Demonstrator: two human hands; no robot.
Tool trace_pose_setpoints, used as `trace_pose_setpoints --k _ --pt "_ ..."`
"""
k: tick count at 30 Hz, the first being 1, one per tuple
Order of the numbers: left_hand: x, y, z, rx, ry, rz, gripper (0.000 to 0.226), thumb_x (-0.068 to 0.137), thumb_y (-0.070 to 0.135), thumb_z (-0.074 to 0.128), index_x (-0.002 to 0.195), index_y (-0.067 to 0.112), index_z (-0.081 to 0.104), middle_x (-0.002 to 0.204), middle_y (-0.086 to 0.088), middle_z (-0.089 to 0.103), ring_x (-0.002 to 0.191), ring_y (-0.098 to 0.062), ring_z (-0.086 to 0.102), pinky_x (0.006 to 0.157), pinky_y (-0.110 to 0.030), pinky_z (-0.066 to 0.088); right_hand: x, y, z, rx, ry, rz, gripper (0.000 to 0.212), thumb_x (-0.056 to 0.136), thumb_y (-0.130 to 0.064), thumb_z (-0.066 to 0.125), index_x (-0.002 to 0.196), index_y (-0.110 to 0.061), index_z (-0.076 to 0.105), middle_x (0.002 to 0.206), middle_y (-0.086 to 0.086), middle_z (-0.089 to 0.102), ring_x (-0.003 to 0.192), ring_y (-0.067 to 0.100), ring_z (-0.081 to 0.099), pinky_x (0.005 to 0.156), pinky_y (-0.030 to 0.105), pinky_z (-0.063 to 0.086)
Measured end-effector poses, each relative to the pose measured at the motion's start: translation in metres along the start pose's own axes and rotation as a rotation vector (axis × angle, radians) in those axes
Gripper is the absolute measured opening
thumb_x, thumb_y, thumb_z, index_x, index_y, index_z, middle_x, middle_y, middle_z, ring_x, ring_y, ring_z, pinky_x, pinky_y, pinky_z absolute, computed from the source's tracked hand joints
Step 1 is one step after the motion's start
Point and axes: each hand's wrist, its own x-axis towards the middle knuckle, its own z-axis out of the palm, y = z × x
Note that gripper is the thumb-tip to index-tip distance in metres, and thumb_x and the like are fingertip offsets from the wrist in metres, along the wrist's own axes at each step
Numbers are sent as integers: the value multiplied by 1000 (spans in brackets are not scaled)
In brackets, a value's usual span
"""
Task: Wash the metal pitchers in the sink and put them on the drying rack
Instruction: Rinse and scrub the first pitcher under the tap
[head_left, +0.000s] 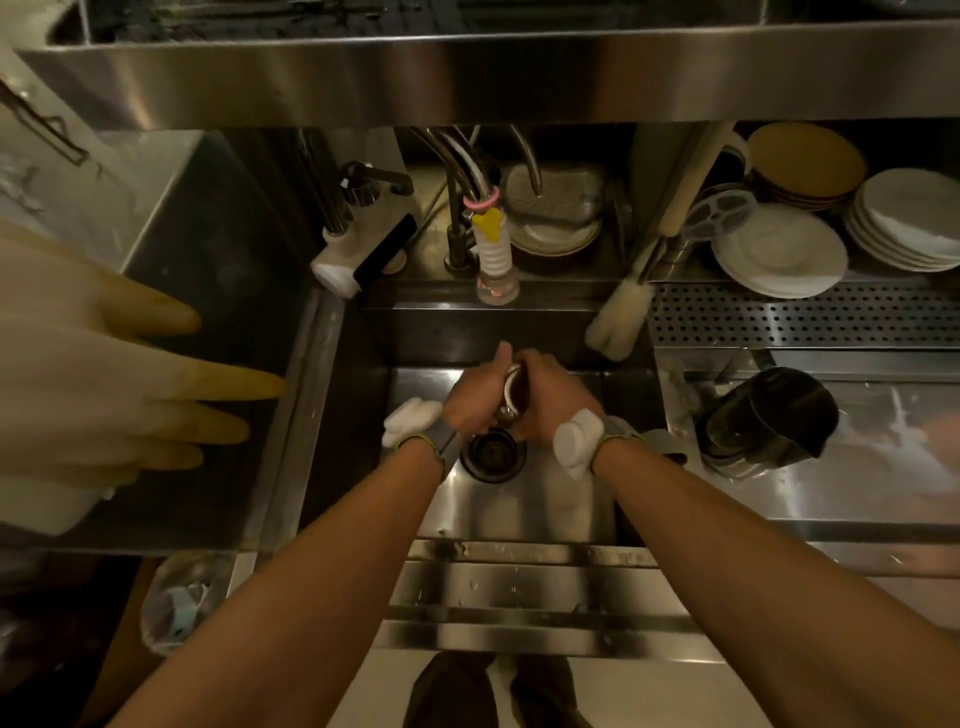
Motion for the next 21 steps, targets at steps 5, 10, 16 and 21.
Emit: trace_pose_setpoints --k 5,10,16,21 --pt "-11 6 8 74 -54 79 59 89 68 23 119 30 57 116 -4 65 99 -21 63 74 -23 45 0 1 -1 -87 90 9 78 61 -25 81 126 -18 39 124 11 50 101 36 60 82 42 51" --pt "-19 6 -3 73 -155 -184 78 89 69 15 131 13 50 130 -10 57 105 -38 63 82 -41 49 -16 10 -1 -17 -103 60 90 50 -28 85 128 -15 42 121 11 57 107 33 59 79 30 44" --pt "-26 8 13 119 -30 -91 70 93 60 27 120 5 60 121 -18 63 106 -36 63 94 -44 50 -27 0 -9 -55 -9 31 88 49 -34 84 124 -17 43 119 9 54 100 35 62 78 38 50" --pt "-32 -3 1 103 -12 -94 66 95 56 29 124 3 56 125 -21 60 110 -40 60 96 -50 48 -38 1 -7 -1 -96 86 98 50 -40 84 132 -15 38 123 9 58 110 30 58 86 34 48"
